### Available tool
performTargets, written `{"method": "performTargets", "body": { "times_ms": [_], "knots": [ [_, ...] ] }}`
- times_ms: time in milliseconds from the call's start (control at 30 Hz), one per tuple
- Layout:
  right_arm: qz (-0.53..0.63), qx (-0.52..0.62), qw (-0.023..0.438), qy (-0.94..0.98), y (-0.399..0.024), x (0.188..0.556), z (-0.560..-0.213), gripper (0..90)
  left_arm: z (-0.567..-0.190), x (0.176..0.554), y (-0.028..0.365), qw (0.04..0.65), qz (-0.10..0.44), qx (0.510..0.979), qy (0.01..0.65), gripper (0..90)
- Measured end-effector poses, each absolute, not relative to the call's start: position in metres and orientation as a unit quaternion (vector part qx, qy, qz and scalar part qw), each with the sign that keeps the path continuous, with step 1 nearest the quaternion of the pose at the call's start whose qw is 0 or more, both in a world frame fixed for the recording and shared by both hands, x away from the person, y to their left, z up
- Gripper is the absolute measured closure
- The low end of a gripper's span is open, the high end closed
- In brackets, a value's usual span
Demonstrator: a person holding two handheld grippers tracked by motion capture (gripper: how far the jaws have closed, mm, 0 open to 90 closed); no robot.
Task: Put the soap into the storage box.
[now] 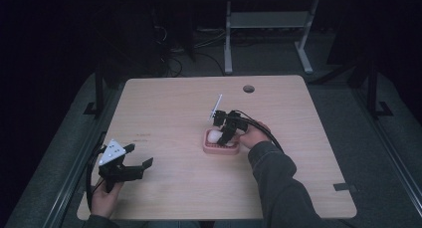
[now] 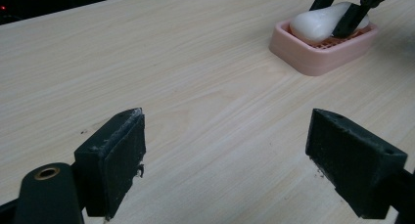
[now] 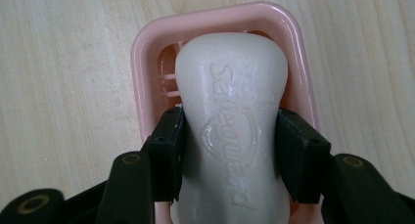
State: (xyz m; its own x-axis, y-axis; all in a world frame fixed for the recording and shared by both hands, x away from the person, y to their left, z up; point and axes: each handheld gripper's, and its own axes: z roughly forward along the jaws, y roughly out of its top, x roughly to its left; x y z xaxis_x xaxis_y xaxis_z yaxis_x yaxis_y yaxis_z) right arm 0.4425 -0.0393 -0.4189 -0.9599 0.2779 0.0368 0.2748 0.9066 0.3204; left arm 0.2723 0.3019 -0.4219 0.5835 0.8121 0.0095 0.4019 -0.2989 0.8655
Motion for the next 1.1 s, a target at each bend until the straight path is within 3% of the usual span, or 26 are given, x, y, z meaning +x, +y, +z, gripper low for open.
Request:
{"method": "performTargets", "body": {
  "times_ms": [1100],
  "knots": [
    [0.154, 0.143, 0.005, 0.978, -0.0377, 0.4408, -0.4209, 47.8, -0.4222, 0.2727, 0.3017, 0.444, 0.232, 0.771, 0.394, 14.5]
  ]
}}
